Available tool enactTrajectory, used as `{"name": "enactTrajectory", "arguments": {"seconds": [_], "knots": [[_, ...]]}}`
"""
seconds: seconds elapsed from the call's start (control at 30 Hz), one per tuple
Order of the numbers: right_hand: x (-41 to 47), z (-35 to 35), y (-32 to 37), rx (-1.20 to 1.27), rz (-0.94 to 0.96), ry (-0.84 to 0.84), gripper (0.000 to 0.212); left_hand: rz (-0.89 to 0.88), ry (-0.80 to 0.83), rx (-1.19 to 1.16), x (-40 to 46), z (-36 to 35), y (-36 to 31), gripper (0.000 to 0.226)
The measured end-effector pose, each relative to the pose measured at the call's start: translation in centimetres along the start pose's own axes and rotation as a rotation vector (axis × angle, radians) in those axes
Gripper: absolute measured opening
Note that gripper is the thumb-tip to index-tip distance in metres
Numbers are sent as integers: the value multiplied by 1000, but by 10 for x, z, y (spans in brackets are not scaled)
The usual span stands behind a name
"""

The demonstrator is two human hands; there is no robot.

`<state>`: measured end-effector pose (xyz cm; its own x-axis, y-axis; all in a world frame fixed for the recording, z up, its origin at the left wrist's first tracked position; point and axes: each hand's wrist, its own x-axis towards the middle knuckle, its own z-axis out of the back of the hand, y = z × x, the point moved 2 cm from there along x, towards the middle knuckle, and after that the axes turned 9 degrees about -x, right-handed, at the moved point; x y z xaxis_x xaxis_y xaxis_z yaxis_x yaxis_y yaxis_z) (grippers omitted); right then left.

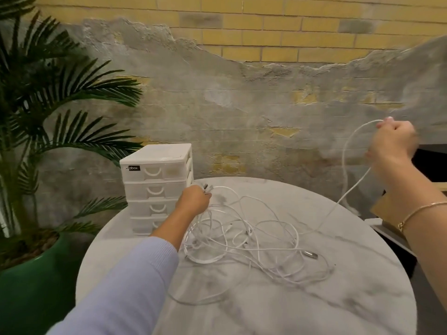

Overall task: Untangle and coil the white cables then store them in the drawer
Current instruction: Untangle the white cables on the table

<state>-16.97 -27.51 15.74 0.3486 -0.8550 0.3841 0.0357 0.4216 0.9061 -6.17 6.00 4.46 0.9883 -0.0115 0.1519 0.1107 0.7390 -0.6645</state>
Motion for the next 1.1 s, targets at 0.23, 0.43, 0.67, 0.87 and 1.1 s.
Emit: {"name": "enactTrajectory", "arguments": {"seconds": [0.23, 0.43, 0.67, 0.87, 1.1], "knots": [[-22, 16, 2, -251, -53, 335, 32, -30, -27, -309, -14, 9, -38, 42], [-47, 16, -41, -1153, 54, 754, 37, 18, 304, -801, -42, 16, -79, 42], [-104, 4, -11, -1031, 422, 1003, 44, -10, 516, -969, -73, 7, -116, 48], [-180, -20, 24, 194, -78, 1295, 49, 29, 366, -1081, -84, -7, -117, 43], [-195, -28, 13, 4, -30, 1347, 32, 14, 324, -1209, -72, 7, -88, 28]]}}
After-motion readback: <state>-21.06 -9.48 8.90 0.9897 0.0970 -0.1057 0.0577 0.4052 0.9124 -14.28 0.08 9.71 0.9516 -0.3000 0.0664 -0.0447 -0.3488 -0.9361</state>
